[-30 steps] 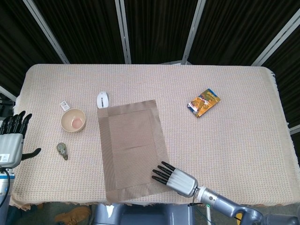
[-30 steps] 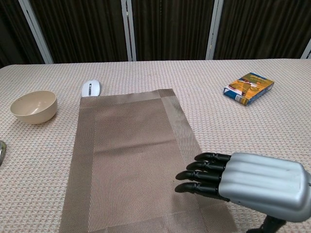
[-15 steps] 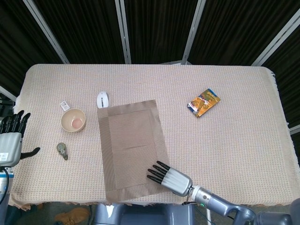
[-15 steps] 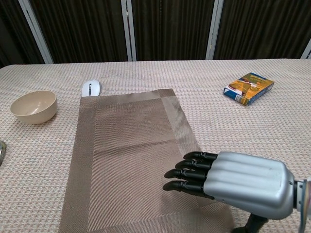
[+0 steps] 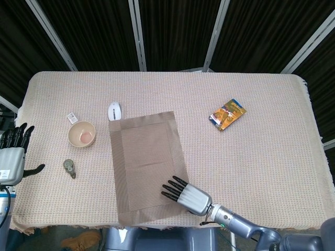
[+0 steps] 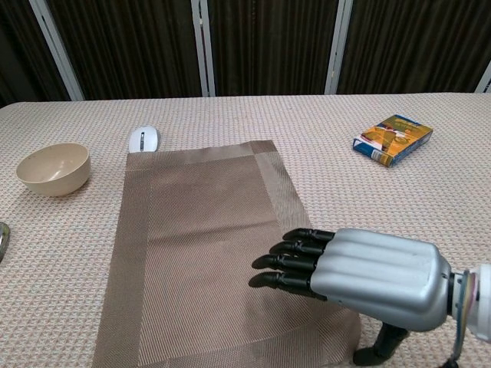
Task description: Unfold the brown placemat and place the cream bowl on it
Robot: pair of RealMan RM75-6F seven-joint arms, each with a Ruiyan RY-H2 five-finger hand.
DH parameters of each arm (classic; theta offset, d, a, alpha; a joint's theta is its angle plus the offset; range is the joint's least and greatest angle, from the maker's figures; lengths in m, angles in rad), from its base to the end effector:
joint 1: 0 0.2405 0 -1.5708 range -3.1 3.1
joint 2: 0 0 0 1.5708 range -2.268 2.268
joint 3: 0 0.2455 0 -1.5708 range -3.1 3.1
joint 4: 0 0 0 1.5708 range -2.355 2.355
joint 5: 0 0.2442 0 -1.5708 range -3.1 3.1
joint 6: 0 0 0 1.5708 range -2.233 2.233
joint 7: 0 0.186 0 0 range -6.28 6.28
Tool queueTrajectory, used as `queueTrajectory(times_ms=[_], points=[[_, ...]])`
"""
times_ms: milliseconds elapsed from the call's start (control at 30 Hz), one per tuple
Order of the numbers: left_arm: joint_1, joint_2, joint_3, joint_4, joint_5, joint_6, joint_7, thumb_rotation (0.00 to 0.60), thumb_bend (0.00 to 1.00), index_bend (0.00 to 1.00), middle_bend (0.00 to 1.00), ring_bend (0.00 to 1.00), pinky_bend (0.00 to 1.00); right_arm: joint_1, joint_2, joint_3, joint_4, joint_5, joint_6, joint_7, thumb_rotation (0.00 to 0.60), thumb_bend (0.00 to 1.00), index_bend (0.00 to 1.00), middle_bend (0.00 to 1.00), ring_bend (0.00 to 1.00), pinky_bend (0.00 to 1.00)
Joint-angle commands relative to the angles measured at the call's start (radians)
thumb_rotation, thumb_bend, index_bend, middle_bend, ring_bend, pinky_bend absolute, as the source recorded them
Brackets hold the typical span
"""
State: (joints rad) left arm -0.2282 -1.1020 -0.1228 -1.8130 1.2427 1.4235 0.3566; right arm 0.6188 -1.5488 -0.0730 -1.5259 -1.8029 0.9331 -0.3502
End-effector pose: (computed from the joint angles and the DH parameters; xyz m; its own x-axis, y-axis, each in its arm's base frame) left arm -0.2719 0.2755 0.1211 0.5120 0.0066 0.8590 0.8564 0.0743 -0.5110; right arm -0.1224 -0.2334 -0.1202 0.7166 -0.1251 0.6862 -0.4370 -0.8473 0.3019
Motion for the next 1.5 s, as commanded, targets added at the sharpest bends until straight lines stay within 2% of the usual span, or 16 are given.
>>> queueTrajectory(times_ms=[33,67,100,133,200,233,267,300,633,867,967,1133,1233,1500], points=[[0.000,-0.001,0.000,0.000,0.000,-0.001,0.000,0.600,0.00,0.00,0.00,0.00,0.00,0.003,-0.002,0.006,-0.004,0.006,0.013,0.013,0.600,0.08,0.06,0.00,0.00,0.00],[0.000,-0.001,0.000,0.000,0.001,0.000,0.000,0.600,0.00,0.00,0.00,0.00,0.00,0.003,-0.004,0.006,-0.001,0.006,0.017,0.018,0.600,0.17,0.13,0.00,0.00,0.00],[0.001,-0.001,0.000,0.000,0.001,0.000,0.000,0.600,0.00,0.00,0.00,0.00,0.00,0.003,-0.006,0.004,0.002,0.008,0.019,0.023,0.600,0.29,0.13,0.00,0.00,0.00],[0.001,0.000,-0.001,0.000,0.002,0.001,0.000,0.600,0.00,0.00,0.00,0.00,0.00,0.004,-0.007,0.001,0.004,0.009,0.021,0.027,0.600,0.37,0.21,0.00,0.00,0.00],[0.002,0.000,-0.002,0.000,0.001,0.001,-0.001,0.600,0.00,0.00,0.00,0.00,0.00,0.005,-0.011,-0.007,0.014,-0.003,0.034,0.040,0.600,0.54,0.59,0.00,0.00,0.00],[0.001,0.001,-0.002,0.000,0.000,0.001,-0.001,0.600,0.00,0.00,0.00,0.00,0.00,0.005,-0.011,-0.013,0.019,-0.011,0.042,0.050,0.600,0.58,0.75,0.00,0.00,0.00],[0.001,0.001,-0.002,0.000,0.000,0.000,-0.002,0.600,0.00,0.00,0.00,0.00,0.00,0.005,-0.011,-0.019,0.023,-0.019,0.051,0.061,0.600,0.60,0.85,0.00,0.00,0.00],[0.001,0.001,-0.002,0.001,-0.001,-0.002,-0.001,0.600,0.00,0.00,0.00,0.00,0.00,0.005,-0.011,-0.024,0.027,-0.027,0.060,0.072,0.600,0.61,0.87,0.00,0.00,0.00],[0.002,0.001,-0.003,0.001,-0.002,-0.003,-0.001,0.600,0.00,0.00,0.00,0.00,0.00,0.003,0.022,-0.063,0.078,-0.103,0.156,0.120,0.600,0.60,0.90,0.00,0.00,0.00],[0.001,-0.003,-0.001,0.003,-0.002,-0.007,0.006,0.600,0.00,0.00,0.00,0.00,0.00,0.014,0.122,-0.064,0.171,-0.172,0.241,0.080,0.600,0.59,0.90,0.00,0.00,0.00],[0.000,-0.006,-0.001,0.005,-0.004,-0.009,0.010,0.600,0.00,0.00,0.00,0.00,0.00,0.033,0.166,-0.057,0.242,-0.212,0.275,0.054,0.600,0.58,0.90,0.00,0.00,0.00],[-0.002,-0.012,-0.003,0.008,-0.008,-0.009,0.019,0.600,0.00,0.00,0.00,0.00,0.00,0.105,0.209,-0.043,0.422,-0.325,0.332,-0.014,0.600,0.55,0.89,0.00,0.00,0.00],[-0.003,-0.015,-0.003,0.008,-0.010,-0.010,0.023,0.600,0.00,0.00,0.00,0.00,0.00,0.141,0.200,-0.039,0.513,-0.364,0.342,-0.040,0.600,0.53,0.89,0.02,0.00,0.00],[-0.006,-0.023,-0.005,0.016,-0.022,-0.015,0.032,0.600,0.00,0.00,0.00,0.00,0.00,0.199,0.117,-0.032,0.739,-0.379,0.365,-0.036,0.600,0.49,0.87,0.00,0.00,0.00]])
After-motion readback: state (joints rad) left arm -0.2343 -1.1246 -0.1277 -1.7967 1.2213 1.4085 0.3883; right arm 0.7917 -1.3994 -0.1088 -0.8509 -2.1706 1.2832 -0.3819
